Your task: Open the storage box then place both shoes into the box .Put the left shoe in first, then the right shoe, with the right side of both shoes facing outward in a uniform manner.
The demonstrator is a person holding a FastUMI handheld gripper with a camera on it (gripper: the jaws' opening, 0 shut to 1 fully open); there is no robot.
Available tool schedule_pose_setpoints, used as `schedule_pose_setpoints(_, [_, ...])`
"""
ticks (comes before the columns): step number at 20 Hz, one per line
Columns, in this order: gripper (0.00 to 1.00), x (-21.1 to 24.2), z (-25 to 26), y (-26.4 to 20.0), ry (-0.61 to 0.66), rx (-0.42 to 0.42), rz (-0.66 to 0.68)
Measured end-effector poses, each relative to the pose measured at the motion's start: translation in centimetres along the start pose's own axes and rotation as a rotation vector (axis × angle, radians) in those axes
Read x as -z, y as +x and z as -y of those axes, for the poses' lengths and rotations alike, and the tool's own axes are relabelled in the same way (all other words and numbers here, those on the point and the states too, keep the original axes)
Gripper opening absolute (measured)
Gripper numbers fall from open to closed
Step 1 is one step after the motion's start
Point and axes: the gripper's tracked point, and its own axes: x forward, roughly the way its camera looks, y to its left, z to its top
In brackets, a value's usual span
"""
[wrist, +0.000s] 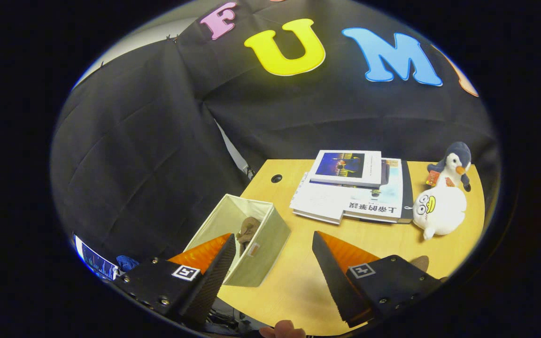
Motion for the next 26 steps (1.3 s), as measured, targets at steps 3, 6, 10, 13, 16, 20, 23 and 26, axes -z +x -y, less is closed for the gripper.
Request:
schedule_pose_setpoints(3, [0.99, 0.5, 2.9, -2.0, 0.015, 0.019, 0.031])
schedule_pose_setpoints(6, [0.99, 1.8, 6.6, -3.5, 0.034, 0.081, 0.036])
schedule_pose_setpoints(10, [0.99, 4.2, 10.9, -5.1, 0.076, 0.152, 0.021])
schedule_pose_setpoints(13, [0.99, 5.4, 13.5, -6.2, 0.092, 0.185, 0.024])
schedule_pose_setpoints(16, [0.99, 6.5, 15.8, -7.2, 0.110, 0.221, 0.024])
schedule_pose_setpoints(20, [1.00, 8.1, 19.5, -8.8, 0.138, 0.295, 0.017])
schedule_pose_setpoints(23, [0.99, 9.4, 21.9, -9.8, 0.143, 0.348, 0.008])
schedule_pose_setpoints(26, [0.99, 11.5, 24.1, -10.5, 0.161, 0.390, -0.019])
